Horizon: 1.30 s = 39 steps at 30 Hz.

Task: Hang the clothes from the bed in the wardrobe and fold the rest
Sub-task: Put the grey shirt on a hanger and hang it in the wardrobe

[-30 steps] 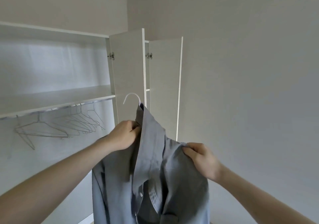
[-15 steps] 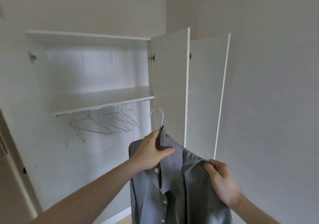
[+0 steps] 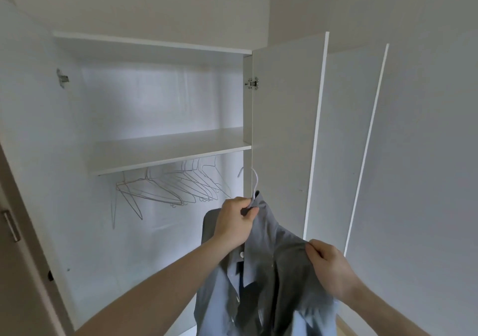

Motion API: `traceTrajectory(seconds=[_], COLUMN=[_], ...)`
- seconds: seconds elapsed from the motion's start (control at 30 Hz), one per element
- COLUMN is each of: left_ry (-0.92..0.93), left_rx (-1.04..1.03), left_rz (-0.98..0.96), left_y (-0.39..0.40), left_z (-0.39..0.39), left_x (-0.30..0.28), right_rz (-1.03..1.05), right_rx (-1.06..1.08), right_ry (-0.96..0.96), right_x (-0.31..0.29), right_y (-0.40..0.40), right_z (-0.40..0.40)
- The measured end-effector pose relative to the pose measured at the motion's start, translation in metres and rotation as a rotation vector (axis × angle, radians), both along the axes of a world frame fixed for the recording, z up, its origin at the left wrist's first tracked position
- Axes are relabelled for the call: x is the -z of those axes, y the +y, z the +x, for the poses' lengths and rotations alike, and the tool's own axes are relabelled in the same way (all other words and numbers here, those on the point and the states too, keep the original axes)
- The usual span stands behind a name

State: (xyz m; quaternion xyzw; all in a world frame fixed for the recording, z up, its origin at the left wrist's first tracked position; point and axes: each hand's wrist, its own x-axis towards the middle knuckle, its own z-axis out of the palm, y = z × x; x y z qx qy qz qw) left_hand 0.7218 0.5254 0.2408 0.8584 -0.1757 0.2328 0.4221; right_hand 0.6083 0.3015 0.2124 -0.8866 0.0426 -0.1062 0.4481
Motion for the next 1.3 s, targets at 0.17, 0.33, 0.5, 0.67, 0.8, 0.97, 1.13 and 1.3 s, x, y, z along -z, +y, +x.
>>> traceTrajectory(seconds=[0.17,0.33,0.5,0.67,0.8,0.97,1.13,1.3], left_ry=[0.117,0.312,0.450,0.550,0.581,0.646,0.694,0.755], left_rx=[0.072,0.125,0.020,-0.063,-0.120,-0.151,-0.164,-0.141], left_rz=[0.377,0.293,0.235,0.205,0.194,0.171,0.136,0.093], left_y=[0.003,0.022,0.048,0.057,0.050,0.038,0.024,0.015], left_z=[0.047,0.099,0.158,0.229,0.291,0.341,0.397,0.449], left_x=[0.020,0.042,0.059,0.070,0.080,0.099,0.111,0.123], right_rz=[0.058,0.084,0.138,0.226,0.258,0.274,0.255,0.229], right_rx=[0.220,0.328,0.317,0.266,0.265,0.216,0.204,0.209], right_ry=[-0.006,-0.004,-0.038,-0.024,0.011,0.110,0.128,0.149], right_x=[0.022,0.039,0.060,0.084,0.105,0.122,0.134,0.148], right_y=[0.015,0.012,0.015,0.019,0.013,0.010,0.016,0.024], right_z=[0.035,0.089,0.152,0.217,0.275,0.336,0.396,0.442])
